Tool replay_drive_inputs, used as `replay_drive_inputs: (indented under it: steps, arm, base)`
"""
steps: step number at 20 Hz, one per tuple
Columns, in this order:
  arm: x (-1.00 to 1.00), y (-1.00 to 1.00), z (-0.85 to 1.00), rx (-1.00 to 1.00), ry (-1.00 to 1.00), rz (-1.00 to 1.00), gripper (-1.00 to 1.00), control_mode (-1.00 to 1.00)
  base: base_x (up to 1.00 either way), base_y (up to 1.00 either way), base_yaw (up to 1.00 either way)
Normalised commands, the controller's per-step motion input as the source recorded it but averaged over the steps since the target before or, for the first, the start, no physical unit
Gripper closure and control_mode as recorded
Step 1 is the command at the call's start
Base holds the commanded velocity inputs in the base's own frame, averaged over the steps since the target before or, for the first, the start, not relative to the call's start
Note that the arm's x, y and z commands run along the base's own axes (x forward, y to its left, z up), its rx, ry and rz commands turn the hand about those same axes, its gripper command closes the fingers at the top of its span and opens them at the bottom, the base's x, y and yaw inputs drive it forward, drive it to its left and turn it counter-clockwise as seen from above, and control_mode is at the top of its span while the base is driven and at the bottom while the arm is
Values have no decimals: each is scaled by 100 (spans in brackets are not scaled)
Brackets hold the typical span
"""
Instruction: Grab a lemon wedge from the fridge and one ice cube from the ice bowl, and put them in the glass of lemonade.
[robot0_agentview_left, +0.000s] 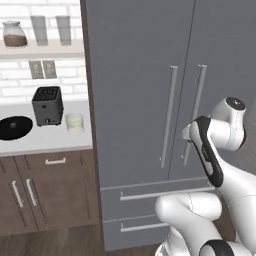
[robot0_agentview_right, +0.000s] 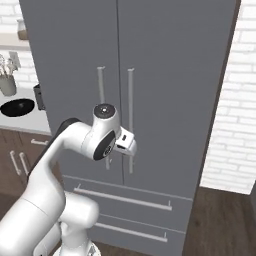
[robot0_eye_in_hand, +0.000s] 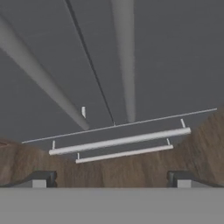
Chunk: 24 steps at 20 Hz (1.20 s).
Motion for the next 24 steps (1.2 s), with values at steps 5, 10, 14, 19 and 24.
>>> replay_drive_inputs:
  steps: [5,10,14,19,24]
  arm:
    - [0,0,0,0,0,0,-100,100]
    - [0,0,0,0,0,0,-100,100]
    - [0,0,0,0,0,0,-100,100]
    - [0,0,0,0,0,0,-100,100]
    - [-14,4,6,-2,0,-1,-100,-100]
  base:
    - [-8,-4,5]
    - [-32,-1,0]
    - [-12,0,-3]
    - [0,0,-5]
    - [0,0,-1]
